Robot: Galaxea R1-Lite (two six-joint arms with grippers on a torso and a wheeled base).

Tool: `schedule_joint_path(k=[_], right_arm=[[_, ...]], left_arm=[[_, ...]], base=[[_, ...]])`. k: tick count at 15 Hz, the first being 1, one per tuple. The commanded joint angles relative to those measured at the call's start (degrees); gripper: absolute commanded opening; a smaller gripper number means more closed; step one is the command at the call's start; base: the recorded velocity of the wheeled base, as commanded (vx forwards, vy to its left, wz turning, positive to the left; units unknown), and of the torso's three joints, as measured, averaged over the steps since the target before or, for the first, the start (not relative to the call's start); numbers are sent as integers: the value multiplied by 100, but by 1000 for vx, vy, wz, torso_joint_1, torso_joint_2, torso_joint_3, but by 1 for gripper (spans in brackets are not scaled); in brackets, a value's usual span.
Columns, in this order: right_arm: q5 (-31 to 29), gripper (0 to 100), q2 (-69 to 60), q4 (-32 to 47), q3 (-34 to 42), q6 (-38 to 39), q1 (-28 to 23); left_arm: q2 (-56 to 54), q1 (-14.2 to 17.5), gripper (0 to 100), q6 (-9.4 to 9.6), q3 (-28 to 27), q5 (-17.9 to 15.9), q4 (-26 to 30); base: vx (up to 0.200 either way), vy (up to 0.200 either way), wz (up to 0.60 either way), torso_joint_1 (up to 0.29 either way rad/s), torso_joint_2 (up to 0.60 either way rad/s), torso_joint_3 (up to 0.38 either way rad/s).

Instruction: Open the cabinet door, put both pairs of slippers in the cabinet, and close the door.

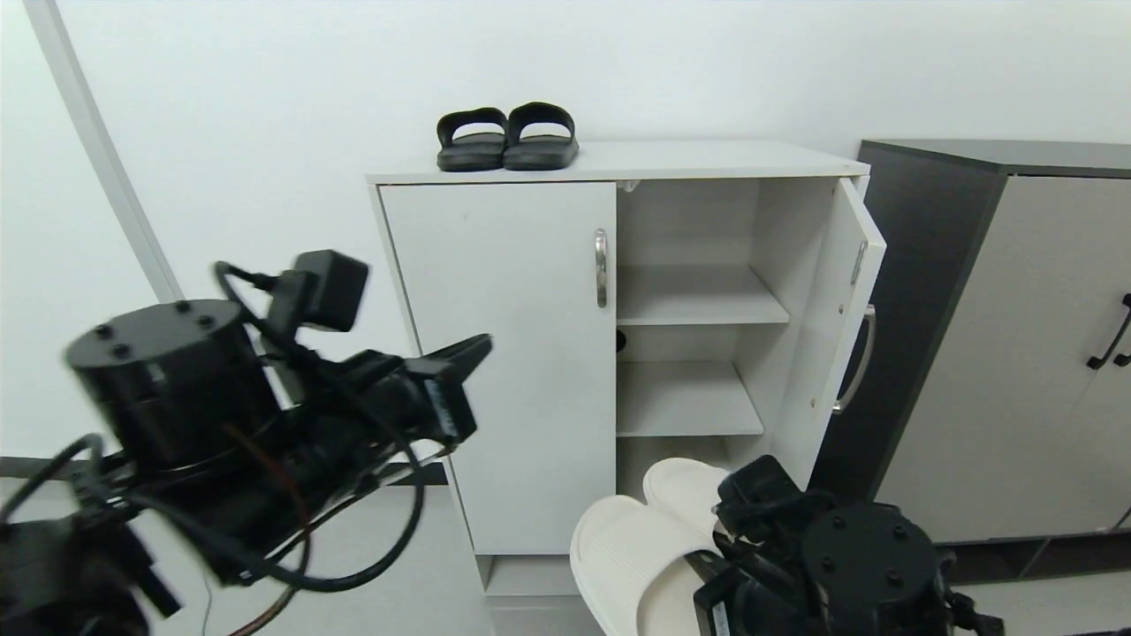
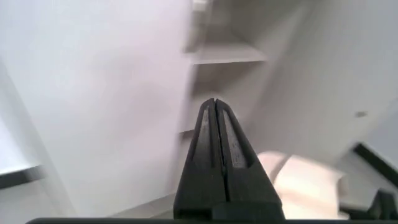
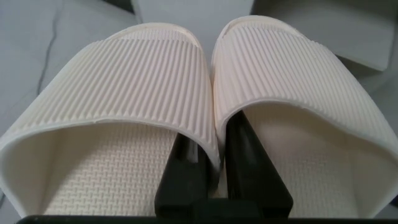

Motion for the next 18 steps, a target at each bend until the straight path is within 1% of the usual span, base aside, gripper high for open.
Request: schedule_joint_path(k=[1,2,3,4,5,6,7,9,10,11,13,14,15,17,18], right_arm=[[-291,0,576,6,-352,52,16],[-423,0,664,-3,-370,52,33],[-510,0,743,-3,-414,61,33],[-546,0,778,-3,-440,88,25],[-546,0,787,-3,-458,158,25],[-554,0,787,-3,-458,158,25],[-554,0,769,-3,-458,158,25],[-563,0,769,-3,-458,158,25],[-563,0,769,-3,-458,158,25],[-563,0,778,-3,-449,158,25],[-563,0,795,-3,-449,158,25],[-563,0,795,-3,-449,158,25],[-563,0,804,-3,-449,158,25],[-616,0,813,-3,-466,149,7],[-730,0,875,-3,-537,149,16]], left_arm=[[-2845,845,0,386,1251,834,1549],[-3627,1127,0,377,1295,1080,2384],[-4313,1408,0,377,1303,1194,3166],[-4884,1610,0,377,1286,1203,3790],[-5877,1830,0,368,1233,1221,4950],[-6123,1900,0,368,1233,1230,5178],[-6659,2269,0,368,1321,1370,5539],[-7213,2761,0,403,1488,1537,5732],[-7468,2911,0,553,1708,1537,5803],[-7776,2963,0,807,1989,1537,5811],[-8136,2972,0,931,2367,1502,5794],[-8171,3025,0,922,2587,1484,5732],[-8259,3069,0,922,2903,1291,5425],[-8391,3122,0,1027,2903,1159,5398],[-8408,3130,0,1229,2912,825,5381]], base=[[0,0,0,0,0,0],[0,0,0,0,0,0],[0,0,0,0,0,0],[0,0,0,0,0,0],[0,0,0,0,0,0],[0,0,0,0,0,0],[0,0,0,0,0,0],[0,0,0,0,0,0],[0,0,0,0,0,0],[0,0,0,0,0,0],[0,0,0,0,0,0],[0,0,0,0,0,0],[0,0,0,0,0,0],[0,0,0,0,0,0],[0,0,0,0,0,0]])
